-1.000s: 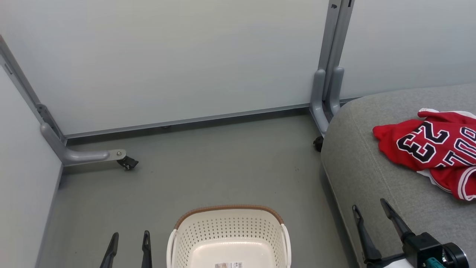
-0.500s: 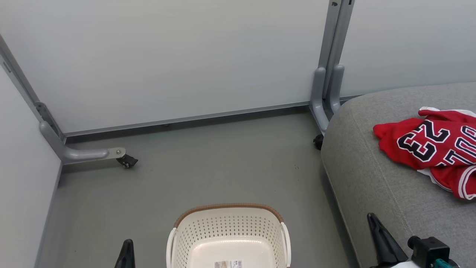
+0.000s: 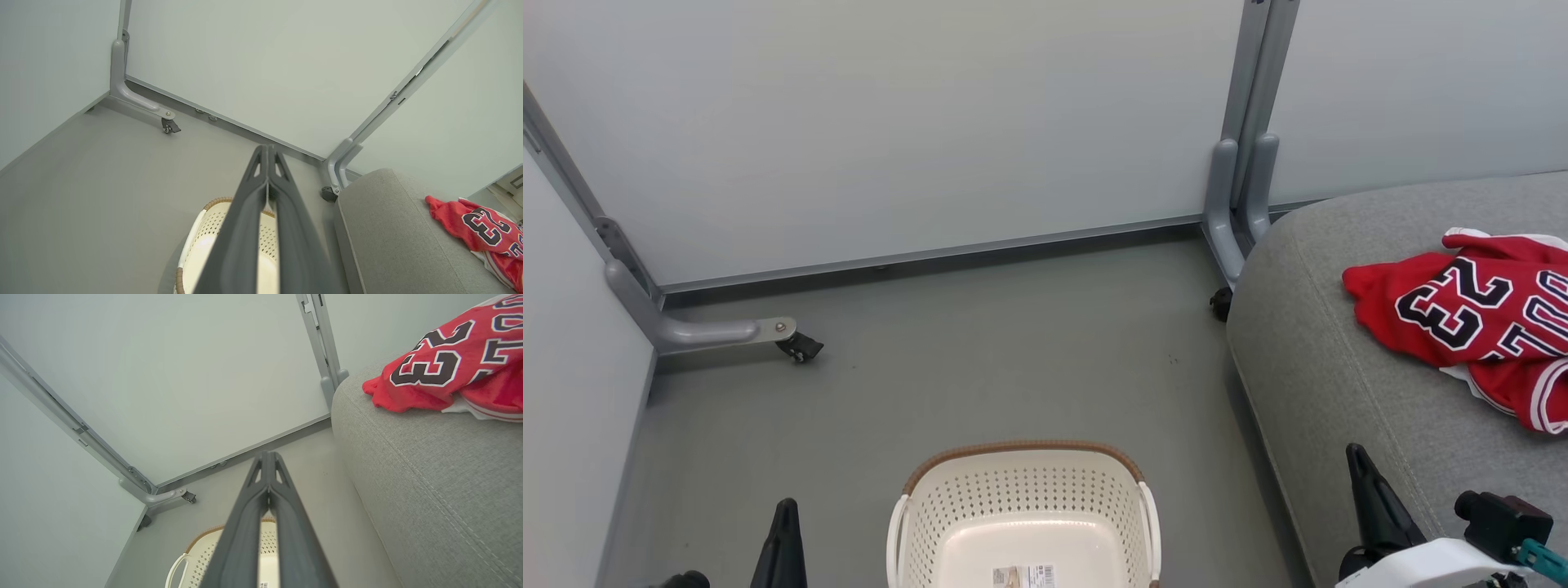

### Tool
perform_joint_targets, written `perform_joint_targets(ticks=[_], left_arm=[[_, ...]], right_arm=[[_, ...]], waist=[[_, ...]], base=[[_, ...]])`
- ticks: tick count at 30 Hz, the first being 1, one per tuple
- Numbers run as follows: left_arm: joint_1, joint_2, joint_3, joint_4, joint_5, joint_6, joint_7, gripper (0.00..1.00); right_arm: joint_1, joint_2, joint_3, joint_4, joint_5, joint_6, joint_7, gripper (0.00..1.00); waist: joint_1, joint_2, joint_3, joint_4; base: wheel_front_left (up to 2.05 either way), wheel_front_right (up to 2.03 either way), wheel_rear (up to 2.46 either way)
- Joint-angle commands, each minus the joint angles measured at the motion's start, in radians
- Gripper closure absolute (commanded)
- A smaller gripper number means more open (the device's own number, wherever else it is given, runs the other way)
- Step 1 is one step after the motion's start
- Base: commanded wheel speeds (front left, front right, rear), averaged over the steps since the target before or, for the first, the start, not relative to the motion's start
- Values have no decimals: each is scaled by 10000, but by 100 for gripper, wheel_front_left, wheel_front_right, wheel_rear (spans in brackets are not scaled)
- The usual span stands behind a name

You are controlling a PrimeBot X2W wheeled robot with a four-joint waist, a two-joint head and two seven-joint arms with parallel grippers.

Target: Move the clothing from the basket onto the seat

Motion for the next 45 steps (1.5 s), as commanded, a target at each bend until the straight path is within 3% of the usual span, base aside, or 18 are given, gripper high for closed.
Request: perform_joint_targets(ticks=[1, 24, 45], left_arm=[[-366, 110, 64, -78, -395, -63, 77, 100], [-1241, 186, 374, 276, -3587, -243, 819, 100], [-1874, 202, 655, 560, -5858, -359, 1402, 100]], right_arm=[[-304, -95, -58, -65, 449, -3, 80, 100], [-916, -187, -267, 261, 3915, -5, 821, 100], [-1358, -216, -477, 505, 6400, -7, 1408, 100]], waist=[[0, 0, 13, -3], [0, 0, 216, -38], [0, 0, 399, -70]], base=[[0, 0, 0], [0, 0, 0], [0, 0, 0]])
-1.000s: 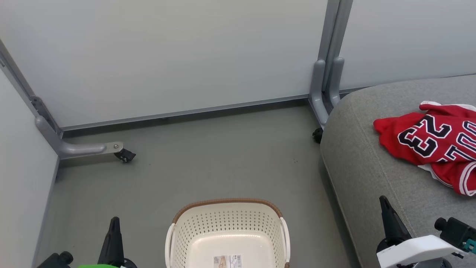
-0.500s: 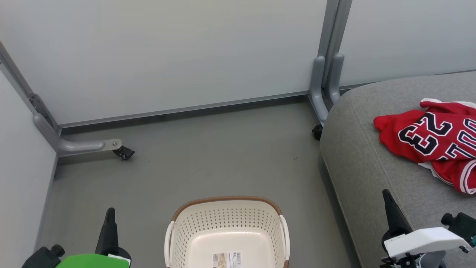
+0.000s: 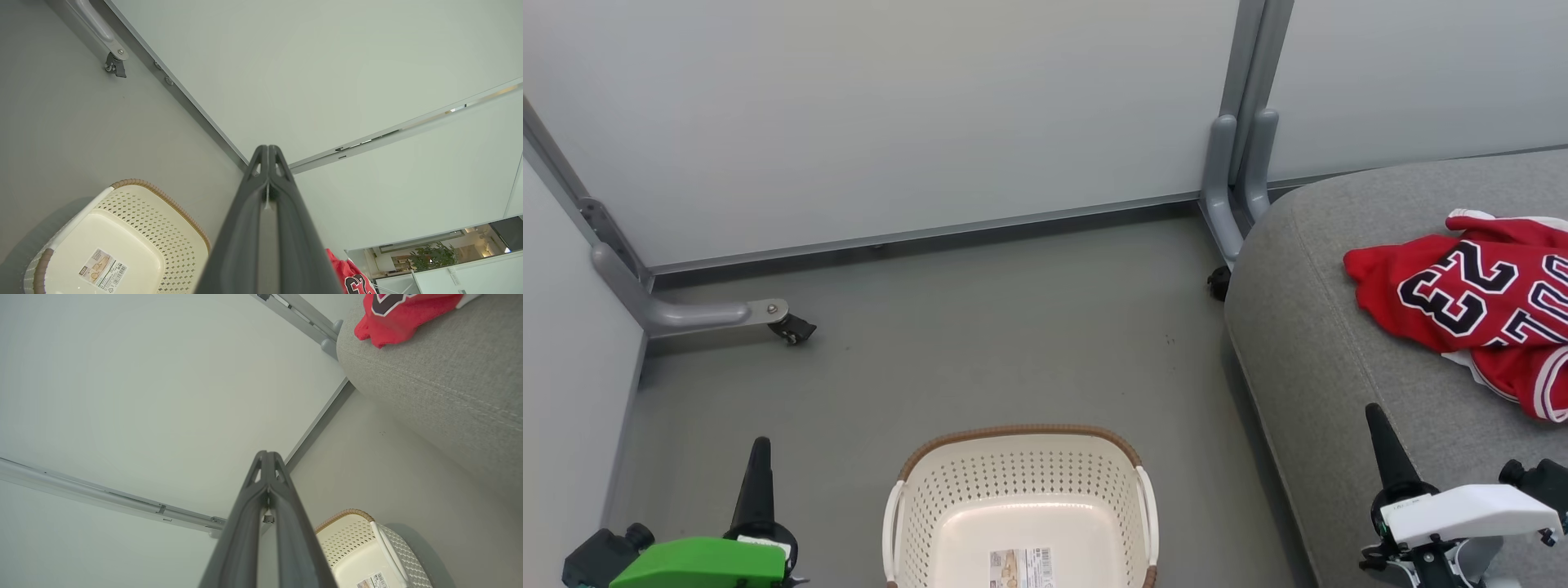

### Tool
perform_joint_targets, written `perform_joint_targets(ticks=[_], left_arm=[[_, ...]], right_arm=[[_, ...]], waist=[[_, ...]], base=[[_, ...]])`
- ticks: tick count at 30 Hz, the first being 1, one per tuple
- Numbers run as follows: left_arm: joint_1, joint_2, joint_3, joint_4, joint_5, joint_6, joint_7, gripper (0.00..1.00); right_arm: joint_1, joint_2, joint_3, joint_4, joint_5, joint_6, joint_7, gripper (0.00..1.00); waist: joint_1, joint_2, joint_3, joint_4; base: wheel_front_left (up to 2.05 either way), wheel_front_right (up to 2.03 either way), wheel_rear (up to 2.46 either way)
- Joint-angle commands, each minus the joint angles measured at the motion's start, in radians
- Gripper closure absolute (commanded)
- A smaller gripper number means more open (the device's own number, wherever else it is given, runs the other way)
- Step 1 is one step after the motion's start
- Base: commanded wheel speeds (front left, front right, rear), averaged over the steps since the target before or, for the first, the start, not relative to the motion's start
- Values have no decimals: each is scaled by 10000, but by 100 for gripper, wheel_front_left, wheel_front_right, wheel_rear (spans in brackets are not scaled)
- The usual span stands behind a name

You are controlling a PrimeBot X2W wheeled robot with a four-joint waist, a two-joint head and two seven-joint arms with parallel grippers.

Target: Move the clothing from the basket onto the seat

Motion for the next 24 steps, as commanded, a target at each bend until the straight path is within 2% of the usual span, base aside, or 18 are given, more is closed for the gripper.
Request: perform_joint_targets(ticks=[1, 24], left_arm=[[-312, 70, 70, -46, -275, -41, 64, 100], [-878, 50, 366, 231, -2304, -162, 629, 100]], right_arm=[[-237, -71, -55, -40, 295, -5, 54, 100], [-628, -63, -282, 203, 2512, -5, 624, 100]], waist=[[0, -1, 14, -2], [0, -1, 216, -38]], base=[[0, 0, 0], [0, 0, 0]])
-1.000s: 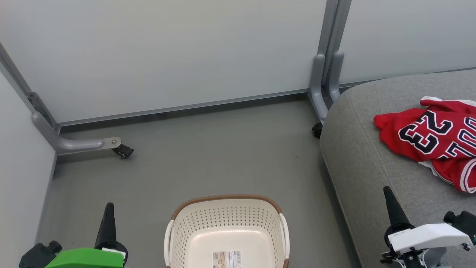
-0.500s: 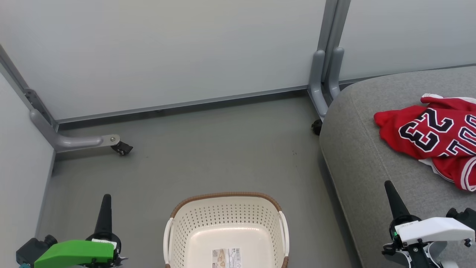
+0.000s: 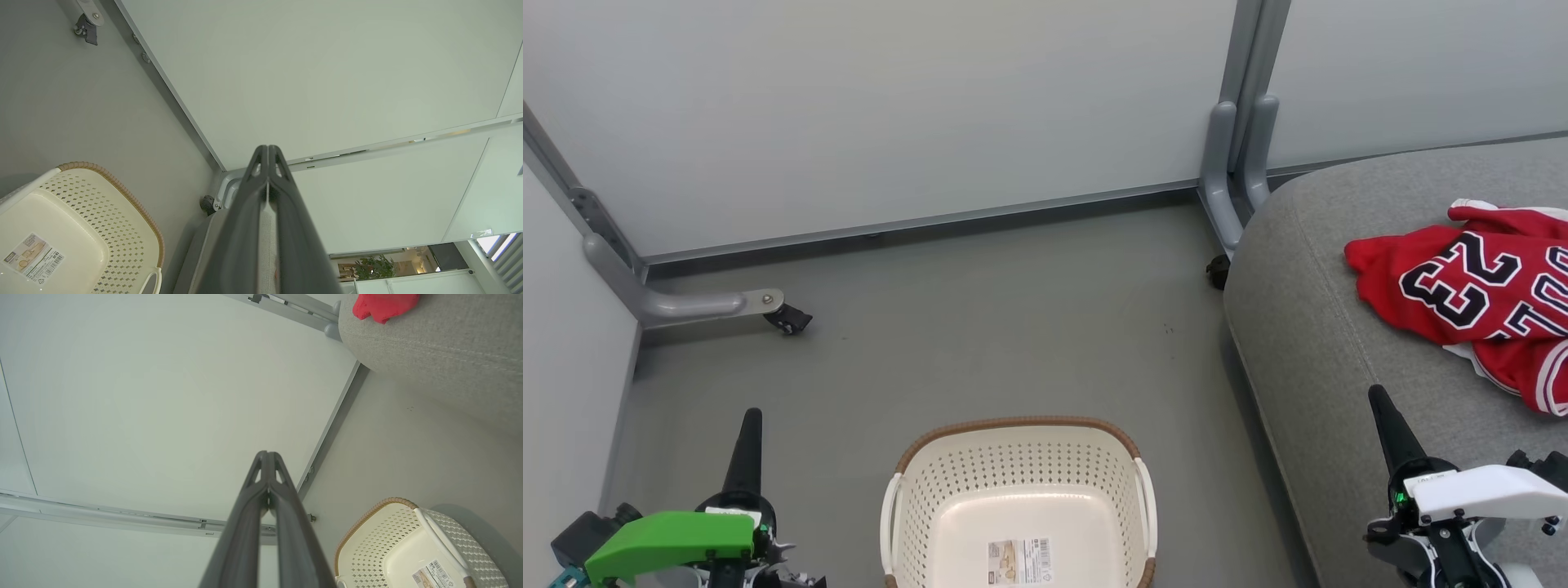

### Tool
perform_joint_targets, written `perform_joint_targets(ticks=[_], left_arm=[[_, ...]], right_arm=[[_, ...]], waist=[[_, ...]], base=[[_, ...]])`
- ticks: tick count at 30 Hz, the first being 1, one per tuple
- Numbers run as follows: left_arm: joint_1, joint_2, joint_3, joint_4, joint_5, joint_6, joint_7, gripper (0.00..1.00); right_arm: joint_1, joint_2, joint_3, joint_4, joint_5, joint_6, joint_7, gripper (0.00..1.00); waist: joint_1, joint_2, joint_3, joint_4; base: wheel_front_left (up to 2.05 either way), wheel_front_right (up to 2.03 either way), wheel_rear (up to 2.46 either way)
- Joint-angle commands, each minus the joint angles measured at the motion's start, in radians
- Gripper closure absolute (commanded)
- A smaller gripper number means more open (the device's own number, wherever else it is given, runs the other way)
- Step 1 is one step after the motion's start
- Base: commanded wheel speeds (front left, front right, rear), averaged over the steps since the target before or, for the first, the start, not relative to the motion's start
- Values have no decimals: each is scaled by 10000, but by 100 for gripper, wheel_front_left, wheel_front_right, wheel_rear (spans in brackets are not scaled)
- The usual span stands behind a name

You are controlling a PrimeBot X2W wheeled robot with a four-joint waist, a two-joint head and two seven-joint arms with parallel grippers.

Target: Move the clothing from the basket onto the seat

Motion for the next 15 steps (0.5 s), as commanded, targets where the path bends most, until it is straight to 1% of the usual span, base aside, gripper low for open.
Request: perform_joint_targets(ticks=[1, 15], left_arm=[[-242, 47, 70, -2, -253, -59, 63, 100], [-557, 22, 233, 137, -1286, -114, 378, 100]], right_arm=[[-171, -53, -52, 11, 257, -1, 68, 100], [-386, -37, -183, 131, 1394, -2, 373, 100]], waist=[[0, 0, 13, -3], [0, 0, 135, -24]], base=[[0, 0, 0], [0, 0, 0]])
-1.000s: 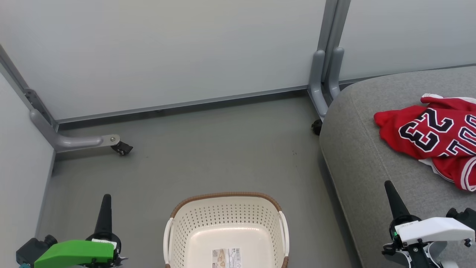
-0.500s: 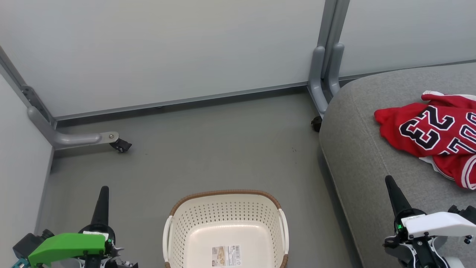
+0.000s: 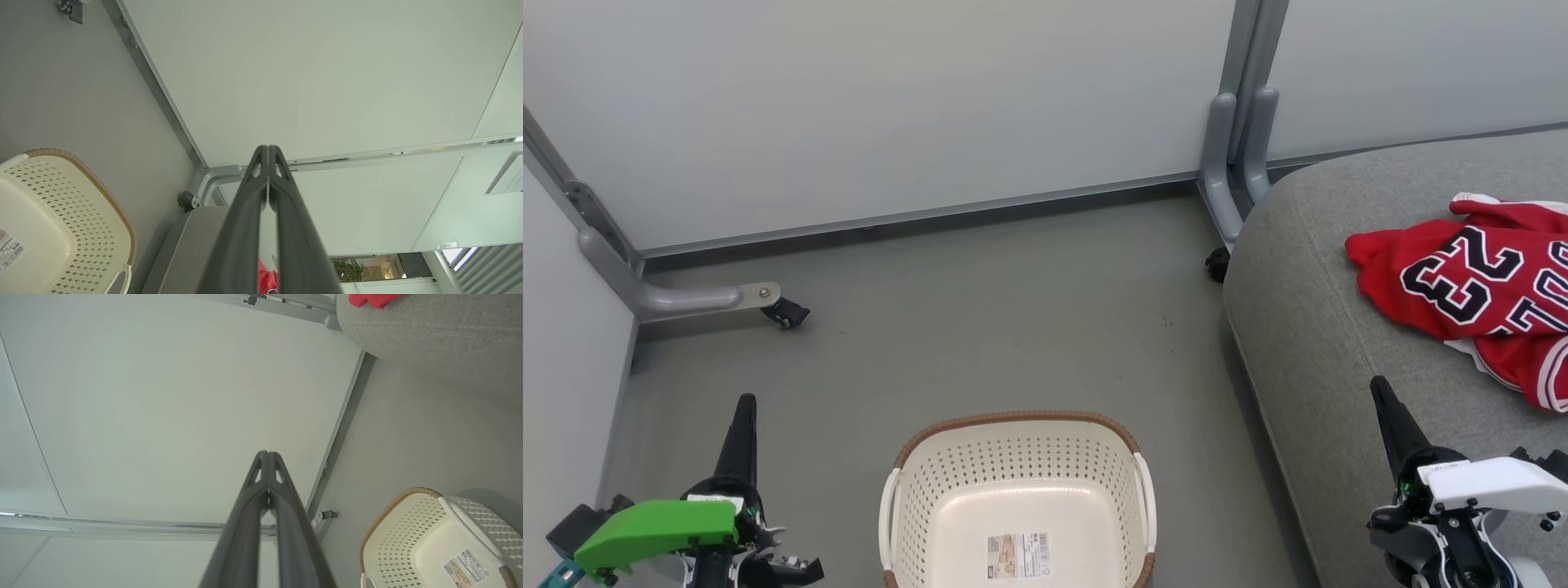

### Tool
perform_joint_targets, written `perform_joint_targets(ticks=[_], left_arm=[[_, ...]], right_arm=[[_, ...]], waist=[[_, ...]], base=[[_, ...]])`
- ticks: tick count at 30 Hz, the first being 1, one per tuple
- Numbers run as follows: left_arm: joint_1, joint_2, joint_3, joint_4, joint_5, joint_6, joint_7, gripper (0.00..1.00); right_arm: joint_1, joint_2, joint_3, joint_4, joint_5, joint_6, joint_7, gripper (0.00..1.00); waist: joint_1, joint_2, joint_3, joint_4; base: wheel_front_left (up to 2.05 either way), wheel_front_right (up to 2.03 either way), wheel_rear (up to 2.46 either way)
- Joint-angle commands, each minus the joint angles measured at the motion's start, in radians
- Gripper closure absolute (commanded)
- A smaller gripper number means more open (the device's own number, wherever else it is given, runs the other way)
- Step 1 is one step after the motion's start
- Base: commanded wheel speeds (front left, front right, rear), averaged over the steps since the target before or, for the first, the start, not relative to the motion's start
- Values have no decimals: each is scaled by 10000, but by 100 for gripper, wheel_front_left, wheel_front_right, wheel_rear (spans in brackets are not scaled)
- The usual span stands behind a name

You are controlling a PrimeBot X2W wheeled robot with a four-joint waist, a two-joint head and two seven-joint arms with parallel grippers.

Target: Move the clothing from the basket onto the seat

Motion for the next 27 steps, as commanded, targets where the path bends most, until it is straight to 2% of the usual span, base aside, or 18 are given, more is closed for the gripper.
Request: perform_joint_targets(ticks=[1, 17, 27], left_arm=[[-261, 25, 60, 0, -236, -39, 78, 100], [-558, -11, 236, 155, -1281, -111, 396, 100], [-534, -40, 268, 152, -1222, -114, 420, 100]], right_arm=[[-188, -39, -49, 16, 249, -2, 79, 100], [-390, -14, -191, 146, 1394, -3, 382, 100], [-374, 16, -226, 151, 1342, -3, 406, 100]], waist=[[0, 0, 15, -3], [0, 0, 155, -27], [0, 0, 161, -28]], base=[[0, 0, 0], [0, 0, 0], [0, 0, 0]])
